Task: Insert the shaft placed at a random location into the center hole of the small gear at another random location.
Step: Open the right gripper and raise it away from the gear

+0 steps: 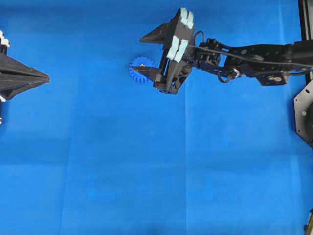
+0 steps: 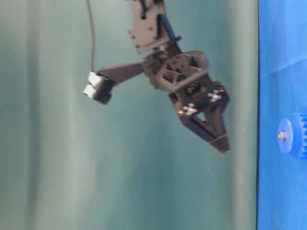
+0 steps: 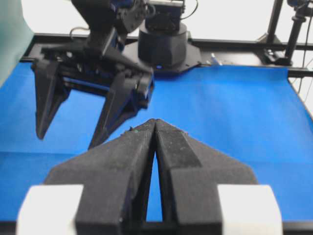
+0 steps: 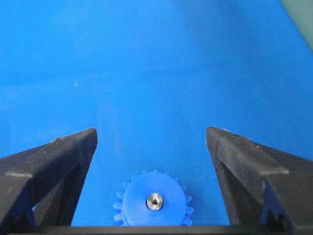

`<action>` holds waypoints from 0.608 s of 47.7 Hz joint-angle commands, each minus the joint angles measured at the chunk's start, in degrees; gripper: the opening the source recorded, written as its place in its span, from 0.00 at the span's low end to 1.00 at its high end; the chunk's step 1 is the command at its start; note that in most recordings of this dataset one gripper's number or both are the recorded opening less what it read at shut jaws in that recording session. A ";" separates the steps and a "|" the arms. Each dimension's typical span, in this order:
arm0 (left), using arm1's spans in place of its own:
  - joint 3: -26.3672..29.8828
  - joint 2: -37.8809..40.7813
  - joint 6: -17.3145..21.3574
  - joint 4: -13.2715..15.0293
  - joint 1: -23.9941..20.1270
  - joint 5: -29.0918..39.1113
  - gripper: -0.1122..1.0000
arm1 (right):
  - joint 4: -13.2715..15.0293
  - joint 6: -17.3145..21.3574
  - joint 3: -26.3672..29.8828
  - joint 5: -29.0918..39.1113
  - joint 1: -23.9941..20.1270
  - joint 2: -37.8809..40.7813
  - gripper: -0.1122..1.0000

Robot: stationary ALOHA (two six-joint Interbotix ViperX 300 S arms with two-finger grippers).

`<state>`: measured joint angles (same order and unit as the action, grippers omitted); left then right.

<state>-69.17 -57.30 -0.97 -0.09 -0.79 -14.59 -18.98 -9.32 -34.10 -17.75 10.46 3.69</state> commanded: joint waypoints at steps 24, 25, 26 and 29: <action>0.62 0.18 0.00 0.09 -0.09 -0.26 0.10 | -0.09 0.18 -2.72 1.41 -0.09 -4.83 0.85; 0.53 0.18 0.00 0.00 0.00 -0.26 0.10 | -0.09 0.18 -3.25 1.41 -0.09 -5.27 0.85; 0.62 0.18 0.00 0.09 -0.09 -0.26 0.10 | -0.09 0.18 -3.69 1.41 -0.09 -5.62 0.85; 0.53 0.18 0.00 0.00 -0.09 -0.26 0.10 | -0.09 0.18 -5.01 1.41 -0.09 -6.94 0.85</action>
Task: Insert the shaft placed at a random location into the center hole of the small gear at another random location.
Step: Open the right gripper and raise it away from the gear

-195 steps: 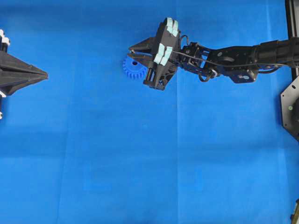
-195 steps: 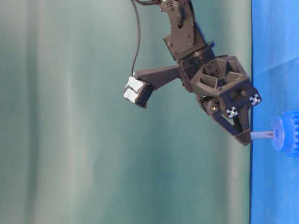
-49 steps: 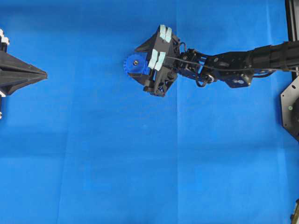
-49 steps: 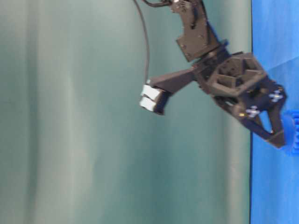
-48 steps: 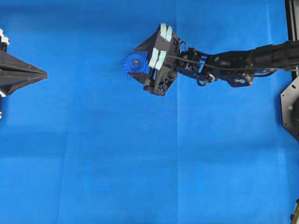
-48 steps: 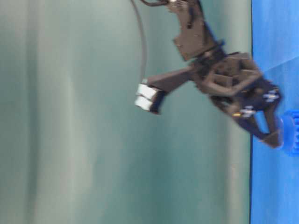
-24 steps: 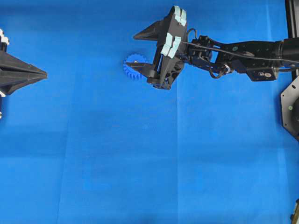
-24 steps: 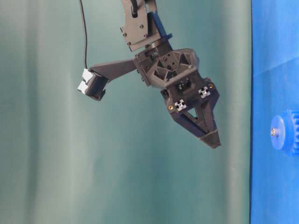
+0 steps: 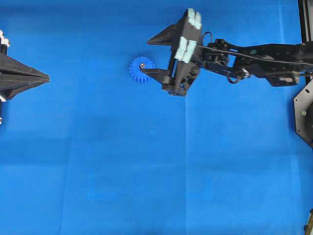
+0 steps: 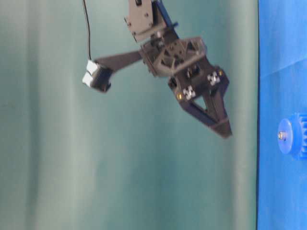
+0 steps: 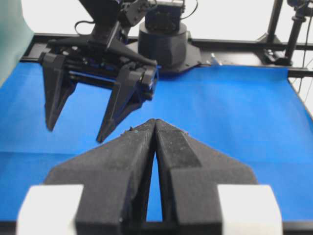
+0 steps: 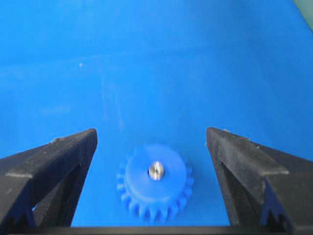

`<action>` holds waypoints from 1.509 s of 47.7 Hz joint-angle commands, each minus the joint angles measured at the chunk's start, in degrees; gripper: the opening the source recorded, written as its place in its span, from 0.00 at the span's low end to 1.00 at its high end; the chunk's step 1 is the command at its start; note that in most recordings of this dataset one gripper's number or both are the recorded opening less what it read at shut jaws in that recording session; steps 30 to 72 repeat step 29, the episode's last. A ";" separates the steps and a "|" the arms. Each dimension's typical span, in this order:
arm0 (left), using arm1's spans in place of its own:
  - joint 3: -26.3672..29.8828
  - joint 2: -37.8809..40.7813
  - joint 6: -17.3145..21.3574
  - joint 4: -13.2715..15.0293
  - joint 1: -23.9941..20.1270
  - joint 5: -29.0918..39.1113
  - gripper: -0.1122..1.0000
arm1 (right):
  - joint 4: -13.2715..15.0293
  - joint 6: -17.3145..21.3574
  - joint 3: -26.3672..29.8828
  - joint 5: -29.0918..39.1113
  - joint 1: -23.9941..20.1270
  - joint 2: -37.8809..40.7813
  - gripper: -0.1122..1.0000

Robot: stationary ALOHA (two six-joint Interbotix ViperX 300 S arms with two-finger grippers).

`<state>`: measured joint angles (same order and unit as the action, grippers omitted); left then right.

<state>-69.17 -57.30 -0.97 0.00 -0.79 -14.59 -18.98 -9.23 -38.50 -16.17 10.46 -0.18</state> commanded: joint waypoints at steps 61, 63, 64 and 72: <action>0.62 0.18 0.00 -0.09 -0.09 -0.26 0.10 | -0.18 0.26 -12.04 -0.18 -0.09 -14.41 0.85; 0.62 0.18 0.00 -0.09 -0.09 -0.26 0.10 | -0.18 0.26 -12.04 -0.18 -0.09 -14.41 0.85; 0.62 0.18 0.00 -0.09 -0.09 -0.26 0.10 | -0.18 0.26 -12.04 -0.18 -0.09 -14.41 0.85; 0.62 0.18 0.00 -0.09 -0.09 -0.26 0.10 | -0.18 0.26 -12.04 -0.18 -0.09 -14.41 0.85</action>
